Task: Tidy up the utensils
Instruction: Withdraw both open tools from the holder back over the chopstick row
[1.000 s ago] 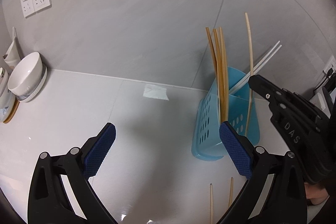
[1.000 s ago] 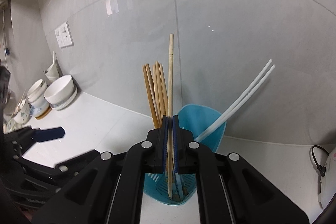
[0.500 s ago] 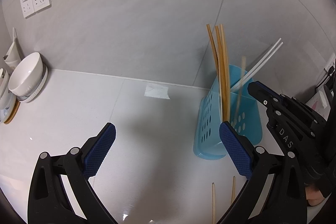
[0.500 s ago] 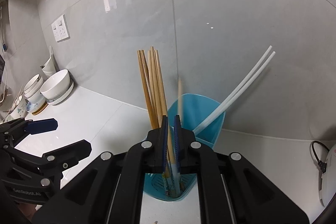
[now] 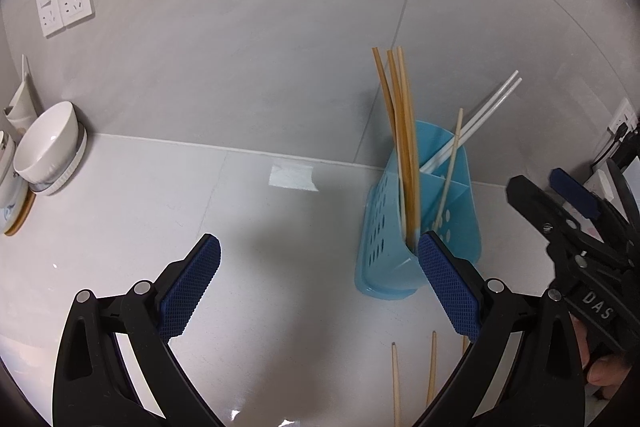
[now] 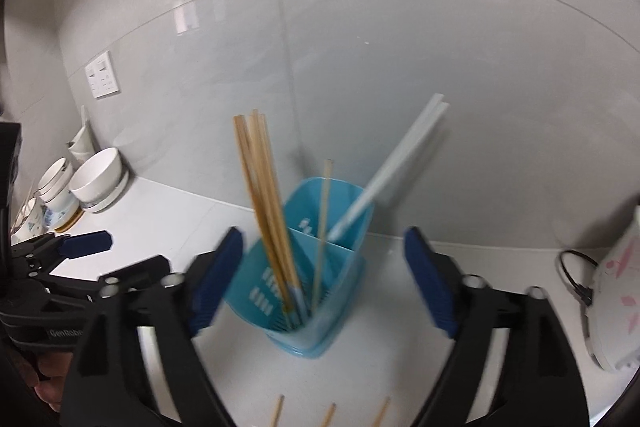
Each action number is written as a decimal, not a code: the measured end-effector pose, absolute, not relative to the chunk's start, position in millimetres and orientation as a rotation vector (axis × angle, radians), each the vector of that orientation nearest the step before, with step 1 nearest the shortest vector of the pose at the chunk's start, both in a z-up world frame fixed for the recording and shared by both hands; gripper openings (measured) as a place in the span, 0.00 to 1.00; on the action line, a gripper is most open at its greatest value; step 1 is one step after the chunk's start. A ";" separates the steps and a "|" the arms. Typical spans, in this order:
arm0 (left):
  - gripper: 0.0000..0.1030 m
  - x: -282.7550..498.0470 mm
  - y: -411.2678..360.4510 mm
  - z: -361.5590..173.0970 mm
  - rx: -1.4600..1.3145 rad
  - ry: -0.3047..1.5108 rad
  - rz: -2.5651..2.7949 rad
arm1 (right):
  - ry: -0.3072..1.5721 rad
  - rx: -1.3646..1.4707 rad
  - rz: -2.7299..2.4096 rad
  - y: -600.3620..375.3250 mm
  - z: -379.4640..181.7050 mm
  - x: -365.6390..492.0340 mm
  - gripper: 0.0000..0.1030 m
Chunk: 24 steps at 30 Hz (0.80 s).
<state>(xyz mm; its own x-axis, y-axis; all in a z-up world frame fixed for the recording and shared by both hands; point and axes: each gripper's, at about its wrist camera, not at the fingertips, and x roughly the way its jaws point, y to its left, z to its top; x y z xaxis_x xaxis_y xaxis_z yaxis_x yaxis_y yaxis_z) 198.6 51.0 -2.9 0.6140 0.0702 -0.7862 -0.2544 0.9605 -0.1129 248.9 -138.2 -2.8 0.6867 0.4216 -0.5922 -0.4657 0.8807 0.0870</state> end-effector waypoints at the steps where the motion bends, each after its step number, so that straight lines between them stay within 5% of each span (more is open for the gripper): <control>1: 0.94 196.7 49.5 -2.6 -0.222 0.891 0.185 | 0.644 -0.066 0.480 -145.0 -2.1 246.1 0.85; 6: 0.94 183.8 40.9 -7.5 -0.227 0.912 0.172 | 0.677 -0.066 0.410 -170.5 -9.2 234.8 0.92; 24: 0.94 140.8 -6.0 -82.9 -0.231 1.112 0.114 | 0.986 -0.069 0.239 -234.1 -93.4 198.7 0.92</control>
<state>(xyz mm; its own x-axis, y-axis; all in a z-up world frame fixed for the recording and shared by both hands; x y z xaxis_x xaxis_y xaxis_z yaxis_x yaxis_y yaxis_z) 140.8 -6.0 -82.9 0.4399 -0.0239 -0.8977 -0.2059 0.9703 -0.1267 198.7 -234.1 -93.4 0.5284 0.1685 -0.8321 -0.2309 0.9717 0.0501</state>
